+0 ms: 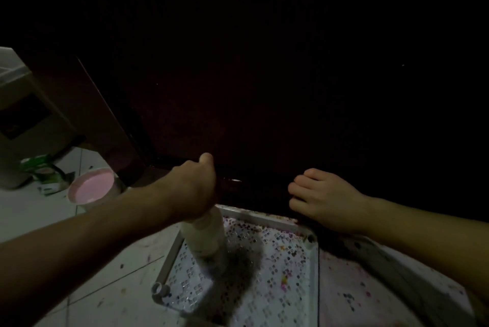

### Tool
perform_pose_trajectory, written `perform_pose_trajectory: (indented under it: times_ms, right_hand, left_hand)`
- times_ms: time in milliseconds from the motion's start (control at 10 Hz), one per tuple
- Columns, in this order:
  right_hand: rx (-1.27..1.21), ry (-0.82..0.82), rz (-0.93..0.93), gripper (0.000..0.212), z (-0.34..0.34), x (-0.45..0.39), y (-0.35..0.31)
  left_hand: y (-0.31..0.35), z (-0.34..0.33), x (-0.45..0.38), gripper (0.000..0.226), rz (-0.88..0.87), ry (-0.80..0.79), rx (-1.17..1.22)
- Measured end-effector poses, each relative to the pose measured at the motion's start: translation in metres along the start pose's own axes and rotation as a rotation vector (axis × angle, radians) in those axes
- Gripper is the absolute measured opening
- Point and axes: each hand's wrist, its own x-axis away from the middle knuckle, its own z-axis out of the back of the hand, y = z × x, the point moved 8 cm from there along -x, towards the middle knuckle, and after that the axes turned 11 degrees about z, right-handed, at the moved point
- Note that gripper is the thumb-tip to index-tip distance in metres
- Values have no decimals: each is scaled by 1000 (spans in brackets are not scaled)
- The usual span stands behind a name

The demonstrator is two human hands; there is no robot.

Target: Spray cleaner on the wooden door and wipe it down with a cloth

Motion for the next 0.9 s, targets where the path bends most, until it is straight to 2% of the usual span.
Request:
perform_pose_trajectory:
  times_ms: [100, 200, 300, 400, 500, 600, 700, 800, 900]
  right_hand:
    - [31, 89, -120, 11, 6, -13, 1]
    - [-75, 147, -331, 19, 19, -30, 6]
    - [-345, 171, -568, 37, 14, -41, -1]
    - [-539, 122, -672, 32, 3, -48, -28]
    - [-696, -26, -725, 42, -16, -48, -59]
    - [-804, -308, -716, 55, -53, -46, -96]
    - [-975, -452, -668, 70, -80, -41, -120]
    - [-1018, -403, -649, 74, -80, -36, -115]
    - [-1014, -359, -669, 74, -63, -16, -103]
  left_hand:
    - [-14, 6, 3, 15, 25, 25, -15]
    - [-22, 8, 2, 15, 22, 34, -16]
    - [-24, 10, -3, 16, -4, 54, -20]
    - [-18, 10, -8, 15, -44, 67, 12]
    - [-7, 6, -10, 18, -87, 59, 53]
    - [2, 1, -13, 20, -113, 35, 107]
    - [8, 2, -14, 22, -113, 16, 129]
    - [11, -1, -15, 26, -122, -15, 155]
    - [6, 2, -8, 44, -103, -50, 294]
